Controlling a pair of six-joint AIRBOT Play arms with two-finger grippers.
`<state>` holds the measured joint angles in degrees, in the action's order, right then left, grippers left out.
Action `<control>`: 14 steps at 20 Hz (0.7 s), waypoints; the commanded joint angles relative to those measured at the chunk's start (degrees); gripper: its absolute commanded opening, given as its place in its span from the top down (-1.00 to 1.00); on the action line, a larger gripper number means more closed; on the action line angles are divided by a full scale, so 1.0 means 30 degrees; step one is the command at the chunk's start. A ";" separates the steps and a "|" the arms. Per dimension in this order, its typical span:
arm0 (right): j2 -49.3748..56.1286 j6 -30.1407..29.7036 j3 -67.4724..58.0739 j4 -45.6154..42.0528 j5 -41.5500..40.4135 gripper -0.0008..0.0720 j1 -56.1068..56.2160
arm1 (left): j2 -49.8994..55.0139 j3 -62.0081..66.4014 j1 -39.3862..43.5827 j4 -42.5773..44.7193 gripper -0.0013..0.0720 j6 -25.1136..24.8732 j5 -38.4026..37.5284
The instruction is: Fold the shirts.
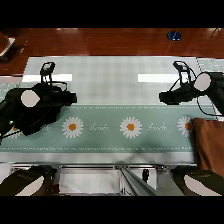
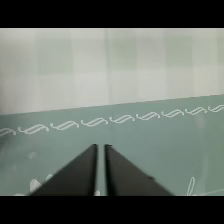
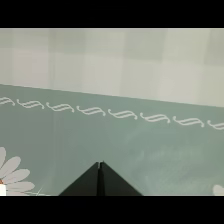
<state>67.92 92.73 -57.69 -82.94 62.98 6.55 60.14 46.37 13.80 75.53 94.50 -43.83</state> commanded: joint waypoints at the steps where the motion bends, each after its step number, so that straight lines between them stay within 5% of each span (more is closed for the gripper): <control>1: 0.0029 -0.0015 0.0007 -0.0073 -0.0415 0.42 0.0022 | 0.0007 0.0197 0.0000 0.1632 -0.42 -0.0051 0.1115; 2: 0.0051 -0.0197 0.0015 -0.0226 -0.0342 -0.15 0.0022 | -0.0036 0.0772 -0.0102 0.3111 -0.42 -0.0342 0.0481; 5: 0.0080 -0.0066 0.0015 -0.1107 0.0605 -0.14 0.0022 | -0.0663 0.3191 -0.0954 0.8225 -0.42 0.0692 -0.2084; 7: 0.0080 -0.0044 0.0036 -0.1122 0.0940 -0.14 0.0022 | -0.1778 0.3767 -0.2521 1.0112 -0.42 0.1916 -0.1384; 11: 0.0080 0.0124 0.0029 -0.0488 0.0729 -0.14 0.0036 | -0.2149 0.3519 -0.7206 0.9916 -0.42 0.2470 -0.1362; 14: 0.0080 0.0466 0.0036 -0.0452 0.0270 -0.14 0.0036 | -0.1188 0.3504 -1.0812 0.6980 -0.42 0.2412 -0.3177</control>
<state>68.16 93.27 -57.60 -84.75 64.75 6.63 55.18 56.71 -9.41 101.62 100.95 -49.41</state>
